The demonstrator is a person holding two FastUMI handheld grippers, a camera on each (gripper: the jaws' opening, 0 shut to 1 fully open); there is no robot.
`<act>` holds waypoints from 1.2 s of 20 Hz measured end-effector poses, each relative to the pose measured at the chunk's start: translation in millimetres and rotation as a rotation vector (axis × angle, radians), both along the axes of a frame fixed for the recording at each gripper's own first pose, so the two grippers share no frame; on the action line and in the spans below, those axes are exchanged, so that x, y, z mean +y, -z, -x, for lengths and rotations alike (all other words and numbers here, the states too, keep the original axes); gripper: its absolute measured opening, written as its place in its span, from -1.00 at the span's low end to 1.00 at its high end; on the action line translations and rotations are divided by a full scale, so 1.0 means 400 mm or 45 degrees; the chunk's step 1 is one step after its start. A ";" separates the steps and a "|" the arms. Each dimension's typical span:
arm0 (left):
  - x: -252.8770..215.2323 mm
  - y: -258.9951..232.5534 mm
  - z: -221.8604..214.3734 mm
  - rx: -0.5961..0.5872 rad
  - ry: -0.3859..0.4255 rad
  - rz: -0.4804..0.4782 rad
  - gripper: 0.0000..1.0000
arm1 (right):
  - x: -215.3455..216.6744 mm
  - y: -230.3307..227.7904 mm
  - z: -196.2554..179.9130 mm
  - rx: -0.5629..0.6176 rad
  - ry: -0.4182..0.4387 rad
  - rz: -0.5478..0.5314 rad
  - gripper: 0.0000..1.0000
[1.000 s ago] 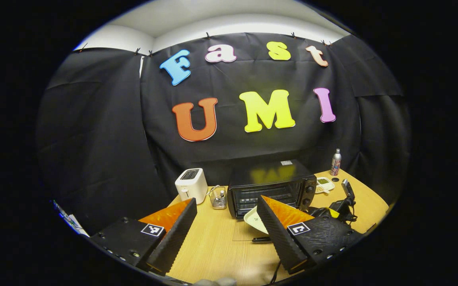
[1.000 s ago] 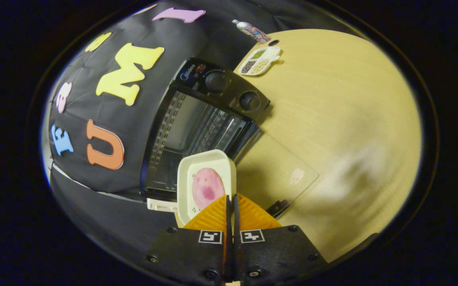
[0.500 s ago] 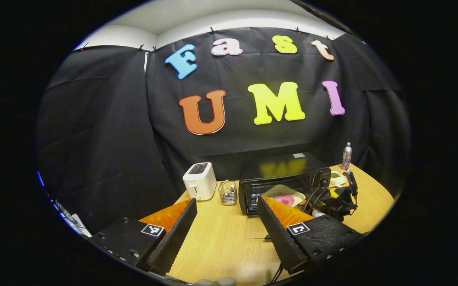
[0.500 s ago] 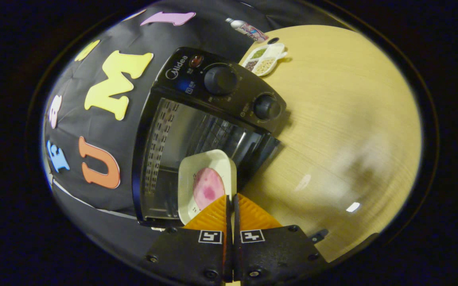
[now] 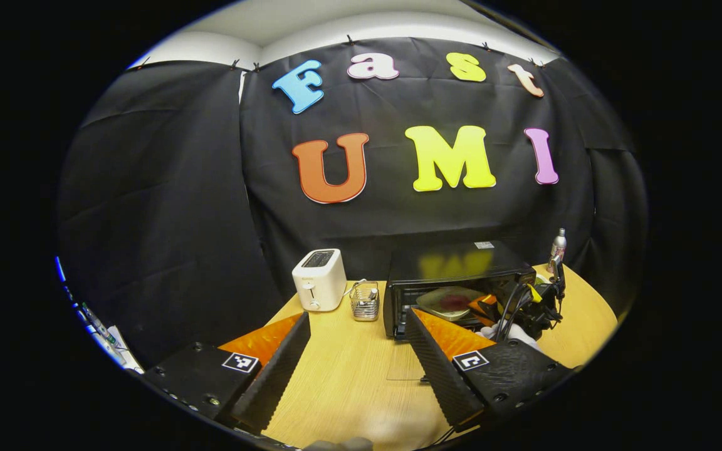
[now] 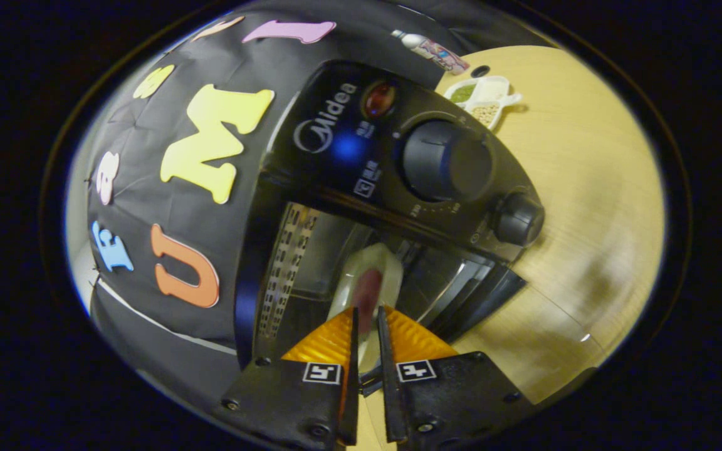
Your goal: Open the electric oven with the left hand, put the food in, and close the electric oven.
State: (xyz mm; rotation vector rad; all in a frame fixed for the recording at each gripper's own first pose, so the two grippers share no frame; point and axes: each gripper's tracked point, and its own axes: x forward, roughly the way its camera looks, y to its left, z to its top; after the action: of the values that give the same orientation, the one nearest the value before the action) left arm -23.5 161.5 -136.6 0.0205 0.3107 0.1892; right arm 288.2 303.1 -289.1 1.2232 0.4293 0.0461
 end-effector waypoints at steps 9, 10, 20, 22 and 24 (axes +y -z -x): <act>-0.011 -0.050 0.028 -0.042 0.038 0.018 0.94 | -0.107 -0.117 0.189 -0.063 -0.154 0.430 0.87; -0.016 -0.056 0.036 -0.051 0.049 0.021 0.94 | -0.123 -0.144 0.221 -0.084 -0.169 0.499 0.87; -0.069 -0.093 0.057 -0.163 0.156 0.102 0.93 | -0.291 -0.410 0.507 -0.297 -0.190 1.191 0.87; -0.089 -0.071 0.053 -0.157 0.186 0.128 0.92 | -0.350 -0.443 0.555 -0.292 -0.147 1.281 0.92; -0.115 -0.046 0.049 -0.141 0.216 0.135 0.92 | -0.421 -0.453 0.589 -0.279 -0.091 1.345 1.00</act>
State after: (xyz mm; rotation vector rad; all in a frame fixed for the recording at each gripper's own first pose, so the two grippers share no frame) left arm -43.1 115.4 -118.1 -0.0680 0.2071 0.0051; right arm 52.7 134.7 -107.8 0.1575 0.2374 0.0086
